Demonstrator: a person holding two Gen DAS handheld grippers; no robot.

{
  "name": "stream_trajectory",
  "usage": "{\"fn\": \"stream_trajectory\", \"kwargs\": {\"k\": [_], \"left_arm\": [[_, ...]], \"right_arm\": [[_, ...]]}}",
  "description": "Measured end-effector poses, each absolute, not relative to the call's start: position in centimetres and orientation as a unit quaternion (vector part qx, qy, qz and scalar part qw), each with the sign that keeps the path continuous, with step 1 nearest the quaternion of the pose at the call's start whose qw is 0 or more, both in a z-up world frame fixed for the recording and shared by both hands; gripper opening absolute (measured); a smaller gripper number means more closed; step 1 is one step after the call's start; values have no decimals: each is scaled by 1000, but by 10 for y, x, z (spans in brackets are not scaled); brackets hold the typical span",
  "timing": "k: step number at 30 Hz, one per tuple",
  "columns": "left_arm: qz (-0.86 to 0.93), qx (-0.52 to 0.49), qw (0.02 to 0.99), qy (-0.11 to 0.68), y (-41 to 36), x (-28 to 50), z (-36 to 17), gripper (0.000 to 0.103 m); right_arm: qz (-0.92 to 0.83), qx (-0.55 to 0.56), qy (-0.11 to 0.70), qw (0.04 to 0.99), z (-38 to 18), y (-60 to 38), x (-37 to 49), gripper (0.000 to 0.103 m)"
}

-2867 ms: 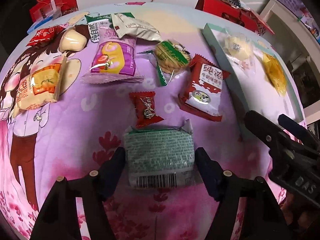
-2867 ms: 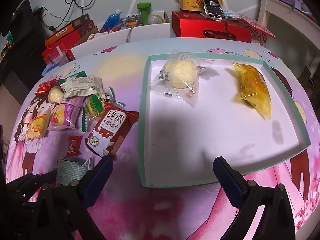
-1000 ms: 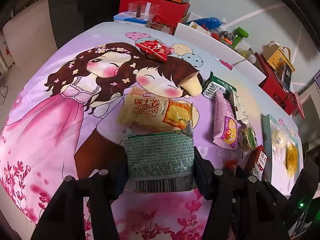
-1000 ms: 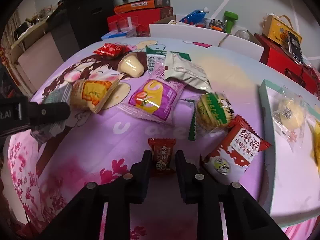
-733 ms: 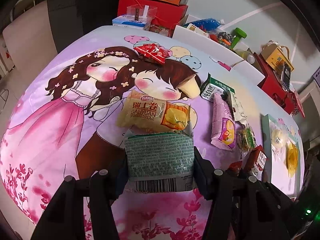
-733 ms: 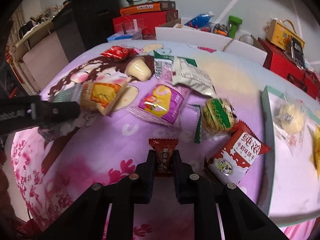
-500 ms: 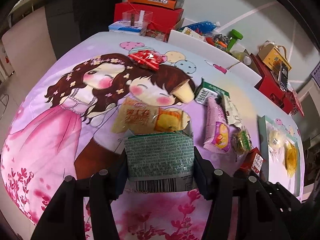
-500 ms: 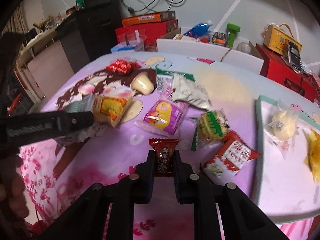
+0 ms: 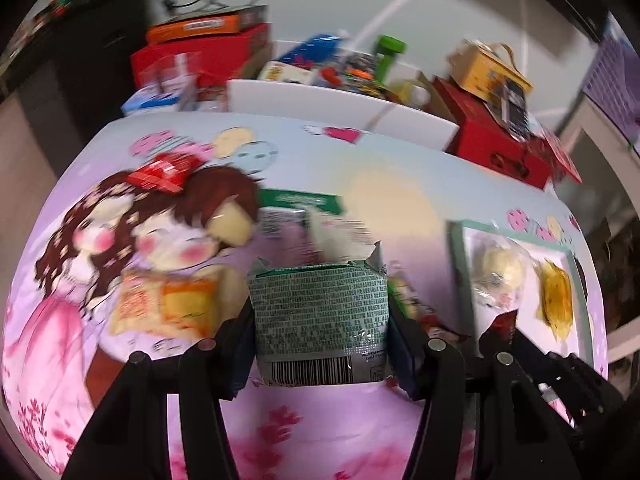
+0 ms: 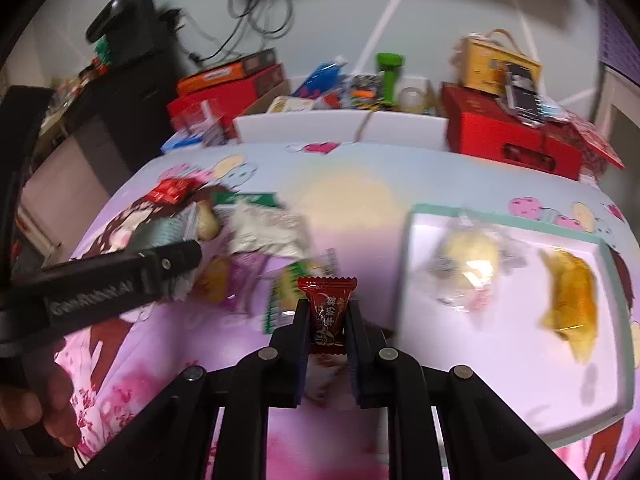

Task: Organize snacks
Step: 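Place the green pack and red candy on the tray, opening both tools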

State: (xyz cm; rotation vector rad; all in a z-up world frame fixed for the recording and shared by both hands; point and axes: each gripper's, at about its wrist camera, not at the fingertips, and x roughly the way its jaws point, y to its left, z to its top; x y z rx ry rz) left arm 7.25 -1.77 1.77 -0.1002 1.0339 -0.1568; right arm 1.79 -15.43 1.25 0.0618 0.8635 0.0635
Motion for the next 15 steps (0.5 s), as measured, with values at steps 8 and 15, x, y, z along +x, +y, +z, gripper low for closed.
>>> {"fn": "stream_trajectory", "kwargs": {"k": [8,15], "left_arm": [[-156,-5,861,484,-96,76,32,59],[-203,31,856,475,-155,67,35,59]], "right_arm": [[-41,75,409,909,18,-228,14,18],[-108,116,404,901,15,-292,3,18]]}}
